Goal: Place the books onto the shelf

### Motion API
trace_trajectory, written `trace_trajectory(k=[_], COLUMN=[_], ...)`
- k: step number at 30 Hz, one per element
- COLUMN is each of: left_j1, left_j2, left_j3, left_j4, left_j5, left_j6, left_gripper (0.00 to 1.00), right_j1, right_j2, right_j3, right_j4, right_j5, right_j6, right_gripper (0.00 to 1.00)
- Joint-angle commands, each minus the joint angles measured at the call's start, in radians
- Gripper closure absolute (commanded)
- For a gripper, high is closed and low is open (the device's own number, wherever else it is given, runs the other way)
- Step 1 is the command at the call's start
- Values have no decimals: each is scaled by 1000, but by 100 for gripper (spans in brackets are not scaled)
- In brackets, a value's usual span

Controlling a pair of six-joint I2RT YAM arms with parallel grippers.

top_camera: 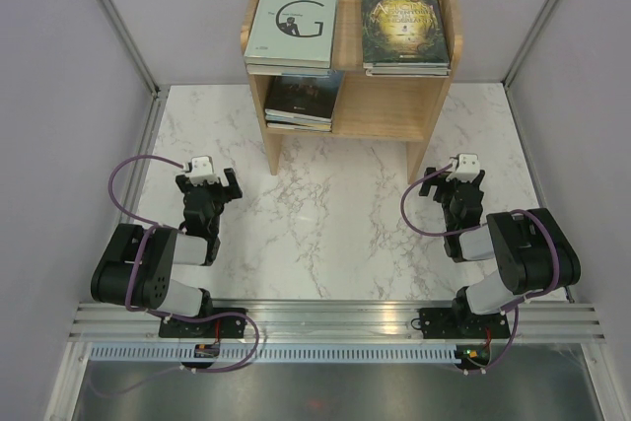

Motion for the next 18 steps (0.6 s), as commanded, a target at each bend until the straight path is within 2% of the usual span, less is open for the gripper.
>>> trace_trajectory(k=[1,18], left_j1=[3,5], left_j2=[-6,-6], left_j3=[-5,-5], left_j4=[78,78], left_j5=[-4,-4], left_j6=[55,55], left_gripper=[0,0], right_j1=[-5,-25], right_j2=[-4,-7], right_j3=[26,26], right_j4=[27,21], right_j5=[-23,-54], right_j6=[1,7], right_gripper=[2,2])
